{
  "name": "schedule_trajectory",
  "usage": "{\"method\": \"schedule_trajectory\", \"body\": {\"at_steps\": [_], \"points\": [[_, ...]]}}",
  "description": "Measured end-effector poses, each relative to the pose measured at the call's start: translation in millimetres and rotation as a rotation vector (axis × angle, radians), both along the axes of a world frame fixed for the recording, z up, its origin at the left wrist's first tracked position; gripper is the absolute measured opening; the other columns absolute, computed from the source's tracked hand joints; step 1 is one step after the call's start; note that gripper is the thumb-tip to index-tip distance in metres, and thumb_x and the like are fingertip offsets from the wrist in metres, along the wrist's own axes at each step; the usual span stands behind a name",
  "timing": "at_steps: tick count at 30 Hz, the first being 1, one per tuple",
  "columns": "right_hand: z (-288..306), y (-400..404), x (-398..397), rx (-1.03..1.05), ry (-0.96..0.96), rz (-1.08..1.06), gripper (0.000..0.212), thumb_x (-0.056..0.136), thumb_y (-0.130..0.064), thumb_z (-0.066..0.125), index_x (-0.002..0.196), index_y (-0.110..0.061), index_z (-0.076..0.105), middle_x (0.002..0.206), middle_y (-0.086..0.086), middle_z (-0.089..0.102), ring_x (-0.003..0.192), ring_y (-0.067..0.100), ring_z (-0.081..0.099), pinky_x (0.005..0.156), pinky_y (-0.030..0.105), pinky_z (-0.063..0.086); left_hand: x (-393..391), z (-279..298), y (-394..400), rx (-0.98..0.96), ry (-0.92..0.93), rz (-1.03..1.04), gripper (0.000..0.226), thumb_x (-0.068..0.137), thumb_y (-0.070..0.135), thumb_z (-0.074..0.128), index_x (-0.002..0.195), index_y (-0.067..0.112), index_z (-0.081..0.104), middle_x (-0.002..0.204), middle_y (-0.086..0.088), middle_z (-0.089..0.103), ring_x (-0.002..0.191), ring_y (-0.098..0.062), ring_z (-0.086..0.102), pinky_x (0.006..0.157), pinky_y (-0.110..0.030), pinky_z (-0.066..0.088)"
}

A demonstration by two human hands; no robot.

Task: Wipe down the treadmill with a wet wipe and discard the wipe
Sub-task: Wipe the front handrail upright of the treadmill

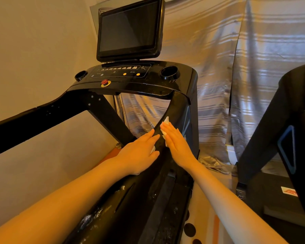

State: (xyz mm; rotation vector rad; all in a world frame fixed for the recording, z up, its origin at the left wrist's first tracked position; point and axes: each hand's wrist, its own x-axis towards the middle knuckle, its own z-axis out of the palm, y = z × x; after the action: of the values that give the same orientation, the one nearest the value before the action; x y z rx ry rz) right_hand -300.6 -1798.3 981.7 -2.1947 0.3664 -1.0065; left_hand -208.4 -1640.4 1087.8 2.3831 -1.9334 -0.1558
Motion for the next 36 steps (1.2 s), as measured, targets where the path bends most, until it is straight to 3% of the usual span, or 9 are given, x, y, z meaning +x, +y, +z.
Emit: {"method": "schedule_trajectory", "body": {"at_steps": [2,7,10,15,19,24,30,32,36], "points": [[8,-11,4,-0.017,0.046,-0.017,0.041,0.108,-0.03,0.027,0.149,-0.03,0.029,0.158,-0.014,0.023,0.15,0.004,0.009,0.121,0.028,-0.003,0,3,6,0.035,-0.034,-0.003,0.064,0.103,0.044,0.038,0.157,0.026,0.009,0.165,0.004,-0.002,0.15,-0.017,0.013,0.119,-0.035,0.023],[20,-22,23,0.047,0.048,-0.078,0.041,0.109,-0.02,0.026,0.148,-0.017,0.039,0.16,0.002,0.028,0.151,0.017,0.008,0.121,0.046,-0.004,-5,3,42,0.086,-0.089,-0.063,0.068,0.103,0.043,0.04,0.157,0.025,0.003,0.164,0.005,-0.005,0.151,-0.015,0.003,0.118,-0.031,0.019],[19,-7,19,0.041,0.026,-0.076,0.039,0.109,-0.02,0.026,0.146,-0.023,0.037,0.159,0.002,0.029,0.146,0.008,0.007,0.123,0.047,-0.003,-10,-3,57,0.029,-0.065,-0.052,0.068,0.104,0.04,0.04,0.156,0.028,-0.001,0.164,0.007,-0.007,0.151,-0.015,-0.001,0.118,-0.03,0.019],[8,39,0,-0.031,-0.017,0.001,0.04,0.105,-0.032,0.027,0.143,-0.03,0.041,0.158,-0.007,0.033,0.149,0.003,0.011,0.121,0.029,-0.003,-13,-3,57,0.021,-0.019,-0.02,0.064,0.104,0.036,0.04,0.157,0.026,0.005,0.165,0.004,-0.004,0.151,-0.016,0.001,0.12,-0.036,0.018],[19,23,2,-0.115,0.088,-0.049,0.045,0.106,-0.03,0.026,0.148,-0.021,0.04,0.159,0.0,0.031,0.151,0.018,0.01,0.122,0.042,-0.001,-14,-3,61,0.021,-0.001,-0.004,0.062,0.105,0.035,0.039,0.157,0.026,0.007,0.165,0.004,-0.003,0.151,-0.016,0.001,0.121,-0.037,0.018],[29,18,13,-0.001,0.104,-0.106,0.04,0.109,-0.017,0.028,0.146,-0.014,0.042,0.159,0.007,0.03,0.152,0.025,0.008,0.122,0.052,-0.001,-15,-3,65,0.003,0.038,0.011,0.059,0.105,0.033,0.038,0.157,0.025,0.01,0.165,0.004,-0.002,0.151,-0.017,0.003,0.122,-0.037,0.017],[11,51,0,-0.108,-0.003,0.027,0.04,0.108,-0.024,0.031,0.145,-0.022,0.045,0.156,-0.01,0.032,0.15,0.005,0.008,0.118,0.021,-0.005,-17,-4,66,-0.029,0.037,-0.012,0.063,0.105,0.031,0.04,0.156,0.027,0.003,0.164,0.005,-0.002,0.151,-0.018,0.003,0.12,-0.033,0.014],[14,44,0,-0.139,0.025,0.011,0.042,0.107,-0.027,0.03,0.147,-0.021,0.043,0.156,-0.011,0.028,0.15,0.01,0.006,0.12,0.027,-0.004,-17,-4,66,-0.02,0.026,-0.002,0.063,0.105,0.032,0.039,0.157,0.026,0.005,0.165,0.003,-0.002,0.151,-0.018,0.004,0.121,-0.034,0.014],[22,27,6,-0.05,0.095,-0.122,0.043,0.108,-0.02,0.028,0.15,-0.014,0.034,0.161,0.006,0.023,0.152,0.027,0.006,0.123,0.051,0.003,-17,-4,65,-0.001,0.026,0.027,0.059,0.105,0.033,0.038,0.157,0.024,0.01,0.165,0.003,-0.001,0.151,-0.017,0.004,0.122,-0.037,0.017]]}}
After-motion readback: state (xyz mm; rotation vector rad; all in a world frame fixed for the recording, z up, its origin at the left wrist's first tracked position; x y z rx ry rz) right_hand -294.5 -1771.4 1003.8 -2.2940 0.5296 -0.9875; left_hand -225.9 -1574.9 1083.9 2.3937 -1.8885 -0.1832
